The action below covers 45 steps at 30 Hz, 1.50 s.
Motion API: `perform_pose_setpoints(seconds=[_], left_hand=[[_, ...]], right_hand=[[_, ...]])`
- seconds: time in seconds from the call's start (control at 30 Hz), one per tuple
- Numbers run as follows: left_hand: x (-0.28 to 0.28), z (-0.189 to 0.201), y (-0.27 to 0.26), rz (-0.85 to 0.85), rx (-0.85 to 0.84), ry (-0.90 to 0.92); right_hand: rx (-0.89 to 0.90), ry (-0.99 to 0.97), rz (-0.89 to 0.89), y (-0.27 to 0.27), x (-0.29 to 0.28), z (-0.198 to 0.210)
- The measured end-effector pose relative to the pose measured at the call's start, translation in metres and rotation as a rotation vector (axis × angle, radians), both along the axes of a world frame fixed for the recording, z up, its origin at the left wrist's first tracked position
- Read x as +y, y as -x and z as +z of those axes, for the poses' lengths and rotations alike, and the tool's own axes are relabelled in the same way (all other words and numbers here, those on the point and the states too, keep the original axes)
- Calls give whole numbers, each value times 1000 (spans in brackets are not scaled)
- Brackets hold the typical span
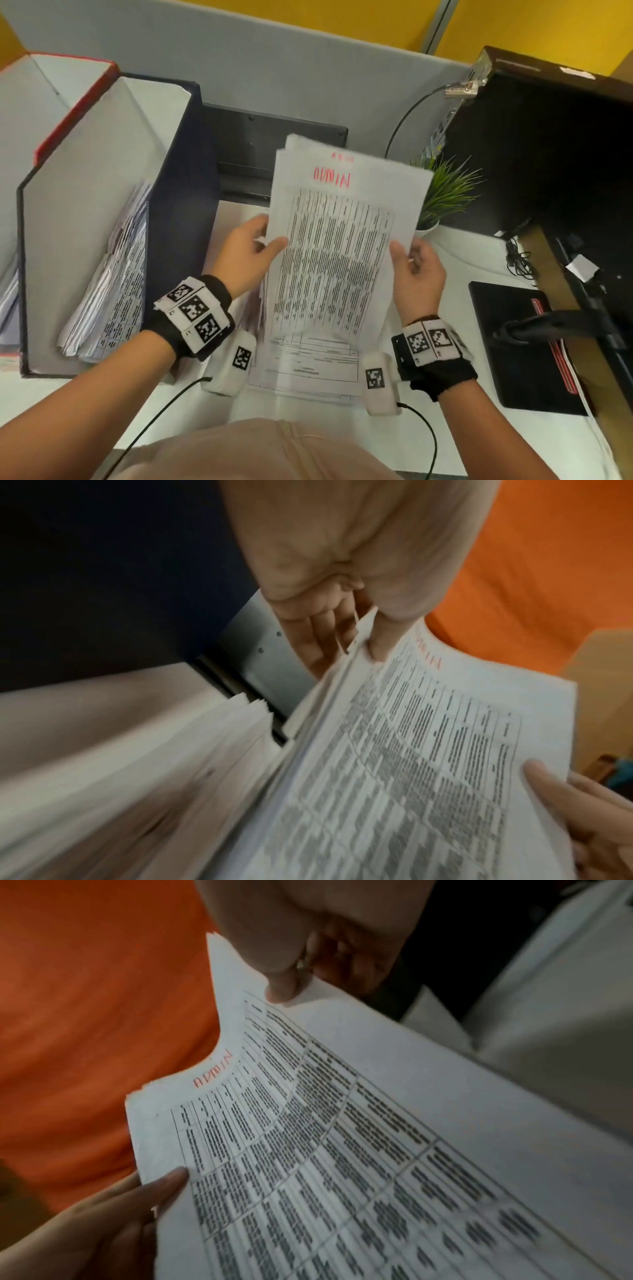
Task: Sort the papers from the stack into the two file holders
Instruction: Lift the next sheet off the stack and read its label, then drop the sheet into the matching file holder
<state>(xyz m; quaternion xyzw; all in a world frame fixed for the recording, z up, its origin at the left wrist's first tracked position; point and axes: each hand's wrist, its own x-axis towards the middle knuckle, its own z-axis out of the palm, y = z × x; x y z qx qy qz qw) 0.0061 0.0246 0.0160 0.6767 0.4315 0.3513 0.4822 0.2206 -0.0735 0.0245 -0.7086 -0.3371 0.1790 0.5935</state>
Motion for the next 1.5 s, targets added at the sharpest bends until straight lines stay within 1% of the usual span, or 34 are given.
perform_pose_setpoints(seconds=[0.07,0.13,0.17,0.23,0.3,0.33,0.4,0.47,0.5,0.63,0.67,0.73,0.83,0.93,1.03,1.1,1.17,1.27,1.37,1.43,1.5], left_hand=[[-4,16,1,11,-155,-69],[-10,24,2,-4,-249,-95],[-14,24,2,-7,-248,-81],[-20,16,-4,-4,-165,-41],[-24,8,-9,51,-97,-16],[-24,8,-11,85,-103,-22],[-23,12,-11,122,-172,-79],[-21,14,-9,123,-239,-102],[-22,12,-9,118,-237,-86],[-29,-14,-13,90,-26,59],[-30,-19,-14,95,11,91],[-31,-24,-14,135,26,113],[-27,-3,-13,202,-31,52],[-20,32,-6,200,-43,21],[-13,66,15,167,-29,-37],[-8,88,35,176,-22,-57],[-3,108,60,234,-11,-10],[7,128,103,348,18,82],[15,140,152,466,159,213],[16,142,179,505,241,297],[14,138,194,593,410,290]], right_hand=[[-28,-141,30,4,-6,22],[-7,-162,88,9,-11,32],[24,-124,106,12,-11,31],[127,-47,120,22,-10,26],[206,-47,111,29,-8,22],[215,-68,101,32,-8,22],[225,-138,101,32,-8,24],[243,-181,124,29,-8,19],[240,-167,135,30,-8,15],[253,-23,118,41,-10,-13],[273,-10,99,43,-10,-19],[276,-16,66,44,-7,-23],[254,-71,73,40,2,-12],[206,-145,128,33,10,8],[136,-195,226,29,15,25],[75,-186,298,28,15,31],[0,-124,329,26,12,29],[-14,17,337,19,4,9],[-16,162,293,10,-3,-21],[-51,236,244,3,-8,-40],[-80,344,213,-2,-13,-56]])
